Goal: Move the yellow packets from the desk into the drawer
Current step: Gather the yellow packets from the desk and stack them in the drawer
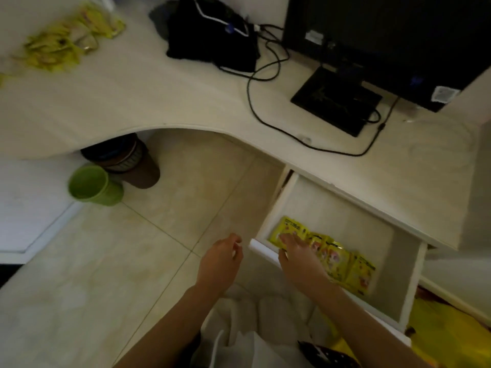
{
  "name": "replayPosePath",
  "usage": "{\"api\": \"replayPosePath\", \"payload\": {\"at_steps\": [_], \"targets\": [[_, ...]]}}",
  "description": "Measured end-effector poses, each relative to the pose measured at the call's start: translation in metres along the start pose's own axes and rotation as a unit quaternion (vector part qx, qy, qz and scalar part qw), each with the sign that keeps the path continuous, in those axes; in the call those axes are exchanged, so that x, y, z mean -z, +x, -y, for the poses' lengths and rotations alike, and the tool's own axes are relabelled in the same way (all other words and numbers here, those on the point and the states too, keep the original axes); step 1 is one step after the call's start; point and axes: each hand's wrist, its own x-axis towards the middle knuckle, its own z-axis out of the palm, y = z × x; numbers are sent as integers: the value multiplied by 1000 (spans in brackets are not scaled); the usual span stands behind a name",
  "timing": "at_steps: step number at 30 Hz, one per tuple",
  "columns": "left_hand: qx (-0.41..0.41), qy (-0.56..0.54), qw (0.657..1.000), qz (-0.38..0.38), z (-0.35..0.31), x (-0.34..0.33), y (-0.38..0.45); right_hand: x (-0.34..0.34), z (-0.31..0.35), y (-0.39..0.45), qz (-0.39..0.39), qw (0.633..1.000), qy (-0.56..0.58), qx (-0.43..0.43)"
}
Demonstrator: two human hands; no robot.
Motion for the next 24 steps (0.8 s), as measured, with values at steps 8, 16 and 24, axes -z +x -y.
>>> {"api": "replayPosePath", "payload": {"at_steps": [8, 16, 24], "targets": [[47, 49, 995, -67, 104, 88, -3, -39, 130, 33, 17, 996, -24, 87], [134, 55, 981, -133, 177, 172, 19, -44, 244, 80, -5, 981, -78, 176], [183, 51, 961, -199, 220, 244, 79, -28, 343, 159, -8, 961, -98, 257]]}}
